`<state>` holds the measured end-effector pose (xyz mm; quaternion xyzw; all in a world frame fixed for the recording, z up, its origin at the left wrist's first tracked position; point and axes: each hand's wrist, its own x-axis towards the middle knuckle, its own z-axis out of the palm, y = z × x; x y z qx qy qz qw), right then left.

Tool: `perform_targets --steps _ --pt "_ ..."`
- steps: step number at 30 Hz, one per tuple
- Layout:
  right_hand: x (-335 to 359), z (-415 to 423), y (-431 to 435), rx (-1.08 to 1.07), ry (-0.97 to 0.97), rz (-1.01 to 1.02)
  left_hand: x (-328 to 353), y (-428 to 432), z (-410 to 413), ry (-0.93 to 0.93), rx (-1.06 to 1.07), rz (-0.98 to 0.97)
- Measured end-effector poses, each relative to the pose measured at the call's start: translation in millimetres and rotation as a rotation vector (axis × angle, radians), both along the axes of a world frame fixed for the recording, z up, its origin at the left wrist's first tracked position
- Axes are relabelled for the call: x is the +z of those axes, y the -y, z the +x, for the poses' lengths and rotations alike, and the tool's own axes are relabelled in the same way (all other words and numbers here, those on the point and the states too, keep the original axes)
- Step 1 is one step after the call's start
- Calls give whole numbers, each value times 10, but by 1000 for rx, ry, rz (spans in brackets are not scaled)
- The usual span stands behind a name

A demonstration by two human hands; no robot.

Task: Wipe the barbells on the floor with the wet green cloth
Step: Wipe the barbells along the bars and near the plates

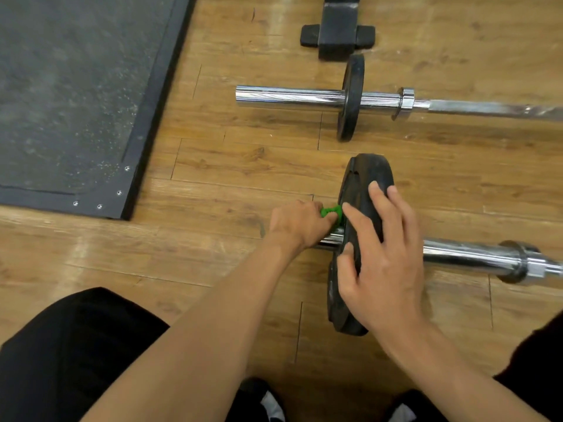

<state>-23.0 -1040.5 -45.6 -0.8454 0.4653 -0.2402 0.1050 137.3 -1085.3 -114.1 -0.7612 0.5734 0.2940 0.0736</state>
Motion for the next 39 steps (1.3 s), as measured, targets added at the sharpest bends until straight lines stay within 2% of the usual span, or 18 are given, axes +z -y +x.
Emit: perform_targets --steps 2,3,4,6,8,12,16,18,22,24,26,29,31,35,39 --pt "-26 -12 -11 -2 7 -18 60 139 2 -29 -43 157" --pt "-35 -19 -14 -2 8 -19 50 130 -10 -31 -58 156" --pt "-40 -32 -12 1 10 -17 19 66 -36 -23 -66 93" --pt "-38 -49 -9 -2 14 -8 -60 -207 -127 30 -35 -193" --pt "-31 -50 -24 7 8 1 -156 -501 -246 73 0 -388" --pt "-34 -43 -59 13 20 4 -265 -787 -520 60 64 -509" --pt "-24 -45 -50 -8 29 6 -194 -705 -501 3 20 -525" --pt "-21 -38 -63 -7 19 8 -40 -400 -328 13 -28 -345" --pt "-37 -35 -111 19 7 -6 -117 196 -27 -79 -215 202" --pt "-41 -42 -103 25 7 -20 -148 271 -13 -65 -283 267" --pt "-48 -62 -94 24 6 -22 -109 173 -76 -6 -269 156" --pt "-43 -75 -108 19 12 -8 -36 -313 -256 86 -78 -210" --pt "-34 -65 -102 20 7 -2 -89 -638 -316 71 -88 -358" --pt "-26 -44 -57 0 22 16 -169 -761 -287 -35 -136 -307" --pt "4 -9 9 -10 31 31 -233 -934 -271 -13 -139 -488"
